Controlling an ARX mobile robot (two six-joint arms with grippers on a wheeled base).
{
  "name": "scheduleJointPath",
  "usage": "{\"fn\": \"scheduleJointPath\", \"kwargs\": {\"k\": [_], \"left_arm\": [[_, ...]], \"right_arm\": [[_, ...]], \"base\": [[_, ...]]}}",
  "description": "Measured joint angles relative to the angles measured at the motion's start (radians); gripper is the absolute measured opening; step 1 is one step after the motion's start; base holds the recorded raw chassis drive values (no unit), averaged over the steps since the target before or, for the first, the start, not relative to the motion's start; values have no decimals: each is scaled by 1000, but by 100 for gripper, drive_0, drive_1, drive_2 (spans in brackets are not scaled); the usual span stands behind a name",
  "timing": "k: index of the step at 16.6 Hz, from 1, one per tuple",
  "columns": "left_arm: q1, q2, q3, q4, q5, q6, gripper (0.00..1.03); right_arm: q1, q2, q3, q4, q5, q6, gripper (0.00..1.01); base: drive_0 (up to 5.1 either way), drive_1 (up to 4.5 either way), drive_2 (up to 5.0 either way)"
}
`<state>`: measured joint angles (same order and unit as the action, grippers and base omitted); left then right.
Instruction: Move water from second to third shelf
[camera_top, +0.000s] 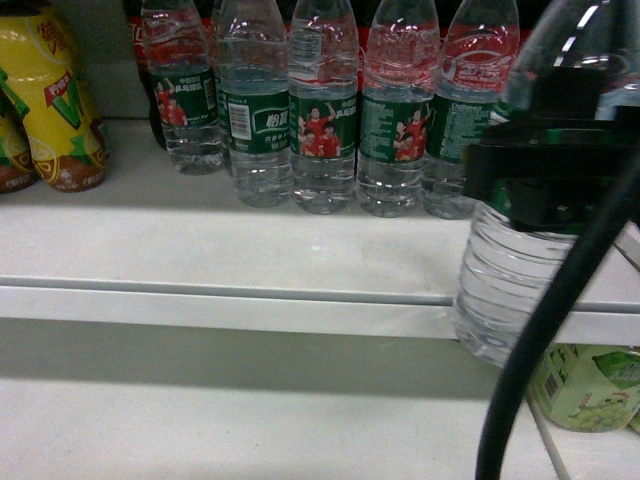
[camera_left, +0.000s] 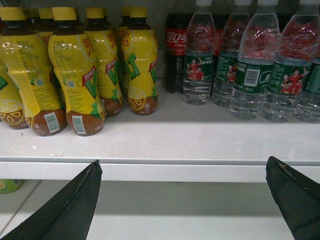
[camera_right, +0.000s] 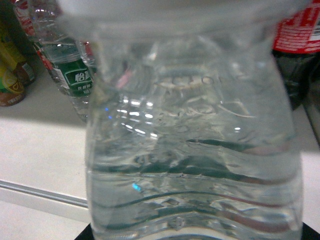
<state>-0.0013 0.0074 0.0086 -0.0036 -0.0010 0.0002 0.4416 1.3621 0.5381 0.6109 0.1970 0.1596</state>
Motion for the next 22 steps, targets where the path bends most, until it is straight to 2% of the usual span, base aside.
{"fn": "scheduleJointPath", "kwargs": {"k": [3,6,8,11,12,13,15,17,22], "left_arm": [[0,0,0,0,0,0,98],[0,0,0,0,0,0,98],[0,0,0,0,0,0,98],[0,0,0,0,0,0,98],[0,0,0,0,0,0,98],[0,0,0,0,0,0,98],[0,0,0,0,0,0,98],[0,0,0,0,0,0,98],[0,0,0,0,0,0,98]], "right_arm": [[-53,-222,-111,-81,13,7,44],[-96,-474,-182,-214,74,-1,44],[-138,-626,-216,-284,70,-14,44],[-243,-786,-231,-400,32,-10,44],[-259,-822,-235,-434,32,-5,44],[-257,-856,-239,-468,38,-4,44],[-224,-905,-239,-511,40,-3,44],[-211,-920,-239,-523,42,-2,44],[-219,-918,-239,-536,58,8,44]], "base": [[0,0,0],[0,0,0],[0,0,0],[0,0,0],[0,0,0],[0,0,0],[0,0,0],[0,0,0],[0,0,0]]}}
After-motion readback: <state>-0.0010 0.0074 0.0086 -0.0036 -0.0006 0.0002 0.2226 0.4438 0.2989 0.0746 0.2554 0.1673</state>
